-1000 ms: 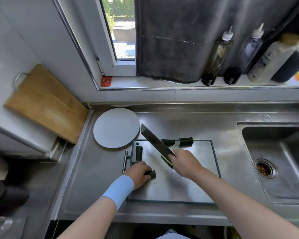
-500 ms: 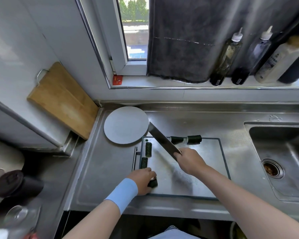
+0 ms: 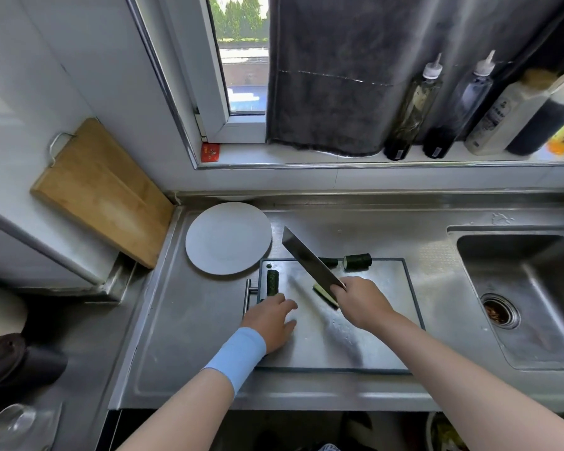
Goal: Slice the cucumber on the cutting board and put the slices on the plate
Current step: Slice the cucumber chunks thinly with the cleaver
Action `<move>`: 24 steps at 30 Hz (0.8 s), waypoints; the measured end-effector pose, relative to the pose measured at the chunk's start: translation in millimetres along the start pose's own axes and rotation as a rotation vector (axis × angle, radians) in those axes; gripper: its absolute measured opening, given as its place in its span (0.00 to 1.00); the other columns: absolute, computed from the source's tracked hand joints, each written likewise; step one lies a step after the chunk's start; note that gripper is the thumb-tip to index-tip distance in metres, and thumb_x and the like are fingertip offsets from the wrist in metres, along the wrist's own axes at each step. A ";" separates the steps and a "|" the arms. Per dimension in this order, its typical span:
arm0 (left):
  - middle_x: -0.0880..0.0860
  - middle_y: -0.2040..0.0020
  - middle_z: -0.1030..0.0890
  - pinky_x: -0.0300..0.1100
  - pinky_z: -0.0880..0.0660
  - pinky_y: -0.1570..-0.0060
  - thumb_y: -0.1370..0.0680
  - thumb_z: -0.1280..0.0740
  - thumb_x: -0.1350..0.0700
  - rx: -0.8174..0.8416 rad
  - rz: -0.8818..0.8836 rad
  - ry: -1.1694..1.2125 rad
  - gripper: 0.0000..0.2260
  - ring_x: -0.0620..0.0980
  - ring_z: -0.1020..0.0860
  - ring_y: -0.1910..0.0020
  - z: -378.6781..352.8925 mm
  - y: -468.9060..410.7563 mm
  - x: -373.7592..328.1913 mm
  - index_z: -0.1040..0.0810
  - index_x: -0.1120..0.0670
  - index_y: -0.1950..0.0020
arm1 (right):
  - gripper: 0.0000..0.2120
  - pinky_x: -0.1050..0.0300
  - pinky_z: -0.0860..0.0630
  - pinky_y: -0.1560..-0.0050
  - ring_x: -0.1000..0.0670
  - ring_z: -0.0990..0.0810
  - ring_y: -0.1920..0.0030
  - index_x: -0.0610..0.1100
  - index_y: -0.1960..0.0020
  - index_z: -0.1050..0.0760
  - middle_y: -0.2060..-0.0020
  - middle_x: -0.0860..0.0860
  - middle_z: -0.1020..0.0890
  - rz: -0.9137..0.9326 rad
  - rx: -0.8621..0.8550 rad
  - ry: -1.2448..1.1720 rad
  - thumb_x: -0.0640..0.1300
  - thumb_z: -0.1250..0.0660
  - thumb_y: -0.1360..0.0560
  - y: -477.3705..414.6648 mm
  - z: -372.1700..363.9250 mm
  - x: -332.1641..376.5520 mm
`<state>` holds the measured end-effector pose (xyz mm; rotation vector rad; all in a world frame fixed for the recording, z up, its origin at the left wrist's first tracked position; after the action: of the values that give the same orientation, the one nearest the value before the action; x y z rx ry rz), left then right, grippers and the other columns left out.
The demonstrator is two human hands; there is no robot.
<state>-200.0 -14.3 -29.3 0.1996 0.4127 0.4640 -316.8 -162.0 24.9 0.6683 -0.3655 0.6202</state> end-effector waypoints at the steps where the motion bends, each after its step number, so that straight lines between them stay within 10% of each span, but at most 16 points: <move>1: 0.47 0.40 0.28 0.43 0.26 0.48 0.20 0.40 0.49 -0.046 -0.006 0.031 0.15 0.49 0.27 0.41 2.5 -11.3 -7.9 0.29 0.46 0.32 | 0.17 0.55 0.36 0.69 0.48 0.29 0.70 0.46 0.66 0.33 0.70 0.49 0.25 -0.006 -0.013 0.003 0.49 0.42 0.19 -0.2 5.0 -4.0; 14: 0.53 0.34 0.28 0.45 0.38 0.36 0.22 0.38 0.58 0.023 -0.307 -0.272 0.19 0.55 0.33 0.35 -27.4 -98.8 -79.4 0.29 0.50 0.30 | 0.18 0.55 0.36 0.70 0.49 0.28 0.69 0.51 0.67 0.33 0.70 0.53 0.25 -0.042 -0.081 0.004 0.49 0.42 0.18 -12.8 45.8 -54.2; 24: 0.44 0.49 0.22 0.33 0.30 0.48 0.27 0.28 0.53 -0.494 0.200 0.476 0.13 0.43 0.25 0.50 37.3 -75.2 6.9 0.21 0.45 0.43 | 0.16 0.54 0.37 0.69 0.48 0.29 0.70 0.45 0.63 0.31 0.71 0.51 0.25 0.011 -0.045 -0.067 0.50 0.42 0.18 -39.4 40.7 -33.7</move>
<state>-148.9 -80.4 -19.0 -0.3602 0.7303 0.7987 -322.1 -227.4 19.7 0.6452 -0.4442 0.5989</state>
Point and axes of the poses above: each hand's wrist, its own y-axis away from the middle knuckle, its own z-axis out of the back of the hand, x = y × z, the point moved 7 cm from there along -y, towards the middle knuckle
